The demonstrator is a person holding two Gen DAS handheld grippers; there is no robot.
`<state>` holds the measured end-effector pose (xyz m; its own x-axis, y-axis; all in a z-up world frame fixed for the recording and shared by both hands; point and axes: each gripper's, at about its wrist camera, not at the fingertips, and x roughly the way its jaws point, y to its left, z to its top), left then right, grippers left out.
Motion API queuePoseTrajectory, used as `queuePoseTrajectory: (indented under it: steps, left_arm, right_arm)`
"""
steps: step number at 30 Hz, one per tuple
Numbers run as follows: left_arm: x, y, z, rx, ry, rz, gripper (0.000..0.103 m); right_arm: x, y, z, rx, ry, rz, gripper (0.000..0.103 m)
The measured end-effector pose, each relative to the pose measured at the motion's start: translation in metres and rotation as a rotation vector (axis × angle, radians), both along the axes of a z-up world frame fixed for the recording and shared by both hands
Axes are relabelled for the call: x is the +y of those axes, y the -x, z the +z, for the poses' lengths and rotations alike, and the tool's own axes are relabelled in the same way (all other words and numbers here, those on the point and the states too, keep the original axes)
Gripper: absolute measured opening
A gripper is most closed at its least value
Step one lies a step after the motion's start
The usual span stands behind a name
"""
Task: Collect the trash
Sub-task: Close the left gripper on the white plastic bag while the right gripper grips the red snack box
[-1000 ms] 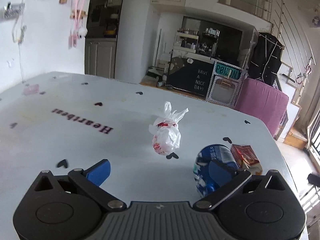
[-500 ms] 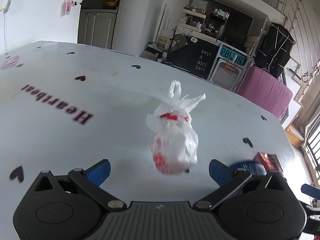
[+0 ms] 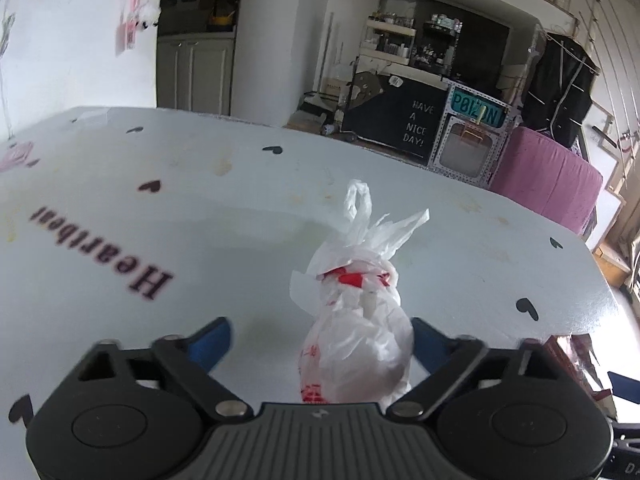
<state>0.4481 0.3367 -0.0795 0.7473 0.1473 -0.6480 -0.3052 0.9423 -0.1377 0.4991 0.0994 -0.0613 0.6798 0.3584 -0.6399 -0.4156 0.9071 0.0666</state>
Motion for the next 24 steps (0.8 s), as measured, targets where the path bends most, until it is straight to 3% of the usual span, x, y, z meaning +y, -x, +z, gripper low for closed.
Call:
queuePoseTrajectory:
  steps: [2,4,7,17,24]
  left_arm:
    - [-0.001,-0.001,-0.001,0.01,-0.005,-0.011,0.073]
    - [-0.004,-0.001,-0.002,0.02,-0.014,-0.015,0.053]
    - [-0.005,0.001,-0.003,0.031,-0.028,-0.006,0.041]
    - [-0.017,0.032,0.005,0.029,-0.109,-0.001,0.037]
    - [-0.035,0.07,0.018,0.004,-0.107,0.007,0.037]
  right_arm:
    - [0.001,0.001,-0.002,-0.007,0.0,0.009,0.08]
    - [0.003,0.003,-0.003,-0.019,0.006,0.035,0.065]
    - [0.004,0.007,-0.002,-0.029,0.021,0.049,0.058]
    - [-0.015,0.032,0.013,-0.057,0.019,0.092,0.054]
    - [-0.03,0.06,0.031,-0.059,-0.006,0.114,0.054]
